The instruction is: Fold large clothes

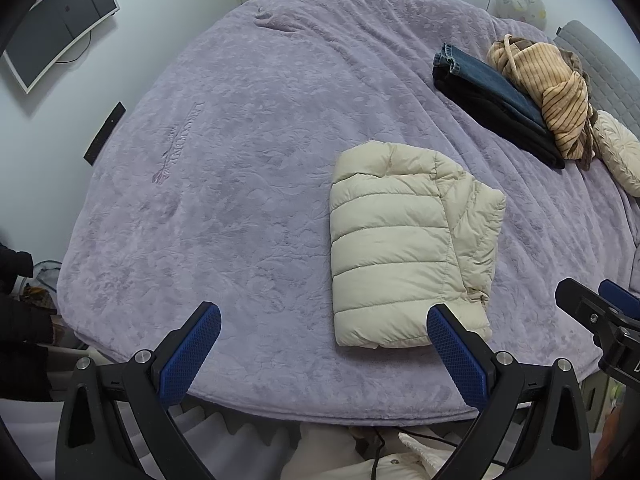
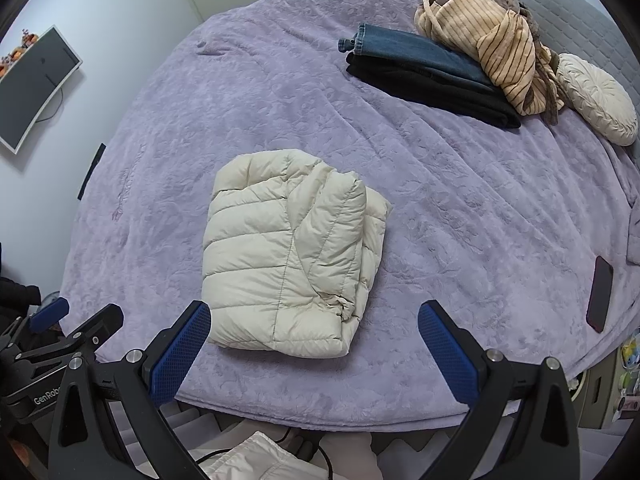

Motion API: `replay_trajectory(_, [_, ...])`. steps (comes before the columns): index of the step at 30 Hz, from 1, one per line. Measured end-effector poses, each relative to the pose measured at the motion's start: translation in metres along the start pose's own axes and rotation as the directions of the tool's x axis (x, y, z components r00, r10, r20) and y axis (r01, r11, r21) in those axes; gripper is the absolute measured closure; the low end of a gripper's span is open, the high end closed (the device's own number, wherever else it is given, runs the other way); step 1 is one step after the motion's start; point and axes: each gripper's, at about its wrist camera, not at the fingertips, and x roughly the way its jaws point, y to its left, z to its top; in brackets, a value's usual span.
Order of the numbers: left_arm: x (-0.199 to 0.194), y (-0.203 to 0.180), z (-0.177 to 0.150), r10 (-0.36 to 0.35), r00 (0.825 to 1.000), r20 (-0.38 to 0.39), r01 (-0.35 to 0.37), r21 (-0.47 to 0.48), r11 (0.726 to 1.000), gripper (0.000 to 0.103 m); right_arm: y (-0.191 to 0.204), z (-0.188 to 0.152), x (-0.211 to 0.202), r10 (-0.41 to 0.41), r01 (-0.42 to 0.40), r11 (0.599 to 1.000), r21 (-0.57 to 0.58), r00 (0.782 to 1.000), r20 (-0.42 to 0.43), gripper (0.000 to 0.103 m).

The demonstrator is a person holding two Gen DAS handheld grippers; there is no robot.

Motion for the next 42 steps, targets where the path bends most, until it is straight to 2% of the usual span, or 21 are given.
replay_trajectory(42, [-0.0004,0.0023,-0.0011,0.015,1.000,-0.001,-0.015,-0.008,1.000,0.000,0.0025,0.0007,-0.0014,-0.001,0.001,1.000,0.001,1.000,-0.002,0.000])
